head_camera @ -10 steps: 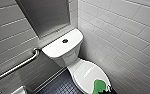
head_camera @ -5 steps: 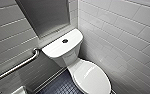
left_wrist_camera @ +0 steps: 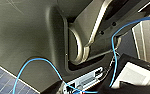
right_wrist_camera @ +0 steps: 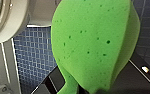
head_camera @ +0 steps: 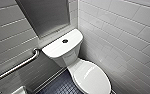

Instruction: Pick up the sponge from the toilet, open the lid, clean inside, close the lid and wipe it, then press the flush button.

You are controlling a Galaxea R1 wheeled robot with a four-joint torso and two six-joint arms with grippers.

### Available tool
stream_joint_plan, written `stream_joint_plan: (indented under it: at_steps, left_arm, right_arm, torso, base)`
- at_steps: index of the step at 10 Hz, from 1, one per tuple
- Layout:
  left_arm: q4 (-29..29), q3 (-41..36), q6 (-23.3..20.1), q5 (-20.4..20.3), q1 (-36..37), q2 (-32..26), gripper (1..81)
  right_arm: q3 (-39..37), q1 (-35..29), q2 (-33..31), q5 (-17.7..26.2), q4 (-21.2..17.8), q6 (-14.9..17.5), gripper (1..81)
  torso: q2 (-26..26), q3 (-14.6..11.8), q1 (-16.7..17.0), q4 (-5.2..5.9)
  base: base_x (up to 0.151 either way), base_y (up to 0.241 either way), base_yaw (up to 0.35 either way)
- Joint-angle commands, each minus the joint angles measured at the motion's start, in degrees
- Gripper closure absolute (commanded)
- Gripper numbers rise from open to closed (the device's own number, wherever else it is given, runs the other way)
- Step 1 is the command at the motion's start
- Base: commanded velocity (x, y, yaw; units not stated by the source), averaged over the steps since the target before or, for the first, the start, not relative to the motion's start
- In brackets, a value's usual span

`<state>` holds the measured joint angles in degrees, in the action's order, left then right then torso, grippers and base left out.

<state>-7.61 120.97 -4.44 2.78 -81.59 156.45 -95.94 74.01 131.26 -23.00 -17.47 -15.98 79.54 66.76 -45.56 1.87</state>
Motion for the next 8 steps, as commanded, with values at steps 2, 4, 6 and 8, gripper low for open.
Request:
stream_joint_plan:
  at_steps: [2, 4, 6, 8]
  left_arm:
    - [-0.57, -1.35, -0.48, 4.77, -1.51, -0.52, 1.0]
    - [-0.57, -1.35, -0.48, 4.69, -1.51, -0.26, 1.0]
    - [-0.57, -1.35, -0.48, 4.69, -1.51, -0.17, 1.0]
    - [-0.57, -1.17, -0.48, 4.69, -1.43, 0.0, 1.0]
  right_arm:
    - [21.04, -3.54, -7.2, 1.73, 2.26, 6.56, 81.1]
    - [25.45, -6.97, -8.09, 3.57, 2.18, 7.28, 81.1]
    - [27.82, -11.71, -8.44, 6.72, 2.09, 7.28, 81.1]
    - [27.66, -18.92, -7.83, 12.69, 1.04, 7.28, 81.1]
  torso:
    - [0.0, 0.0, 0.0, 0.0]
    - [0.02, 0.0, 0.0, 0.0]
    - [0.02, 0.0, 0.0, 0.0]
    - [0.02, 0.0, 0.0, 0.0]
  base:
    - [0.0, 0.0, 0.0]
    - [0.0, 0.0, 0.0]
    - [0.0, 0.0, 0.0]
    - [0.0, 0.0, 0.0]
